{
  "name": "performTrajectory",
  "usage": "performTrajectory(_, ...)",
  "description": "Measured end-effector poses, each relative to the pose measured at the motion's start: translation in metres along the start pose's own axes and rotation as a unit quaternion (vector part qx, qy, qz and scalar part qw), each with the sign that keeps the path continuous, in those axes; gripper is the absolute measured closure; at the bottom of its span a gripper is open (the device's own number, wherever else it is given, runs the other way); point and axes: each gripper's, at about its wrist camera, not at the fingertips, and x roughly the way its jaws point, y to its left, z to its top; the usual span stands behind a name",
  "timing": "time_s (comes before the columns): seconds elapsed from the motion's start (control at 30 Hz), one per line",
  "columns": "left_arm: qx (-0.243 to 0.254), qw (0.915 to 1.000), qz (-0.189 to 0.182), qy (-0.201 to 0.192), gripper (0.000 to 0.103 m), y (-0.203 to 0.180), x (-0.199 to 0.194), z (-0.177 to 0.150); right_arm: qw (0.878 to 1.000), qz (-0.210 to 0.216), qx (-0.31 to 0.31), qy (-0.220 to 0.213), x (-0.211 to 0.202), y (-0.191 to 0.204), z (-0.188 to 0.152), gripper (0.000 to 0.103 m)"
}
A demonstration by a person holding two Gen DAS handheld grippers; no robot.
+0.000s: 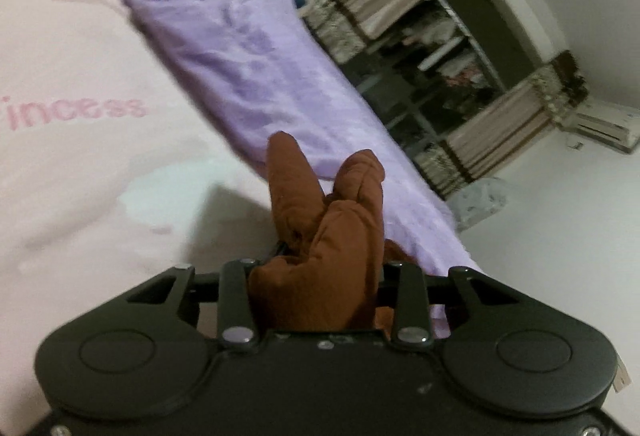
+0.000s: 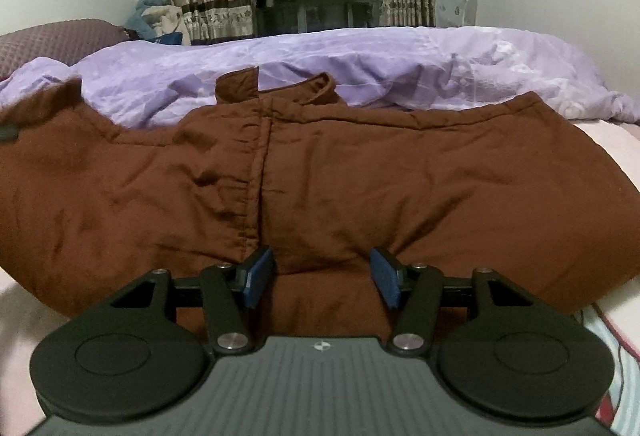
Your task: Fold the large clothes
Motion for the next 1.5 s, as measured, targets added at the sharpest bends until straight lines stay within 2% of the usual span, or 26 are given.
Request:
performTrajectory(0.1,0.008,0.9993,-0.035,0.007,0.072,-0.024,0.0,-0.002,1.0,0.013,0.006,0.003,-0.003,-0.005,0.003,0.037)
performTrajectory(0.2,0.032,0.9963,-0.079,0.015,0.073,-0.062,0.001,-0.01,0.997,0.048,0.056,0.016,-0.012,-0.027,0.013,0.044)
performTrajectory(0.27,0.052,0.9923,-0.109,0.026,0.074,-0.092,0.004,-0.02,0.993,0.056,0.099,0.025,-0.021,-0.048,0.019,0.045)
performTrajectory(0.4,0.087,0.9824,-0.158,0.047,0.075,-0.152,0.017,-0.053,0.991,0.03,0.132,-0.002,-0.048,-0.093,0.026,0.044)
performTrajectory(0.53,0.084,0.973,-0.196,0.089,0.076,-0.197,0.045,-0.092,0.989,-0.009,0.148,-0.019,-0.071,-0.142,0.023,0.044)
performTrajectory(0.73,0.112,0.9602,-0.2,0.159,0.076,-0.246,0.103,-0.183,0.977,-0.048,0.205,-0.02,-0.089,-0.213,0.002,0.044)
performTrajectory(0.9,0.157,0.9501,-0.136,0.232,0.077,-0.239,0.167,-0.268,0.971,-0.06,0.233,-0.012,-0.092,-0.248,-0.012,0.044)
performTrajectory(0.93,0.166,0.9481,-0.131,0.238,0.076,-0.235,0.174,-0.278,0.97,-0.061,0.235,-0.012,-0.092,-0.251,-0.013,0.044)
performTrajectory(1.0,0.207,0.945,-0.138,0.212,0.066,-0.236,0.173,-0.294,0.969,-0.062,0.239,-0.013,-0.093,-0.257,-0.015,0.044)
performTrajectory(1.07,0.224,0.9405,-0.152,0.205,0.044,-0.244,0.171,-0.293,0.969,-0.06,0.239,-0.014,-0.094,-0.261,-0.017,0.044)
performTrajectory(1.13,0.222,0.9358,-0.167,0.216,0.033,-0.258,0.166,-0.287,0.968,-0.05,0.247,-0.013,-0.095,-0.263,-0.017,0.044)
performTrajectory(1.23,0.235,0.9305,-0.181,0.215,0.033,-0.273,0.137,-0.262,0.963,-0.024,0.267,-0.017,-0.099,-0.266,-0.014,0.044)
performTrajectory(1.33,0.26,0.9353,-0.184,0.154,0.031,-0.26,0.083,-0.226,0.961,0.009,0.276,-0.021,-0.104,-0.258,-0.013,0.041)
performTrajectory(1.4,0.288,0.9373,-0.164,0.107,0.029,-0.235,0.052,-0.202,0.957,0.04,0.286,-0.025,-0.105,-0.252,-0.011,0.035)
performTrajectory(1.5,0.318,0.9416,-0.093,0.059,0.028,-0.183,0.017,-0.182,0.946,0.087,0.309,-0.038,-0.1,-0.247,-0.008,0.031)
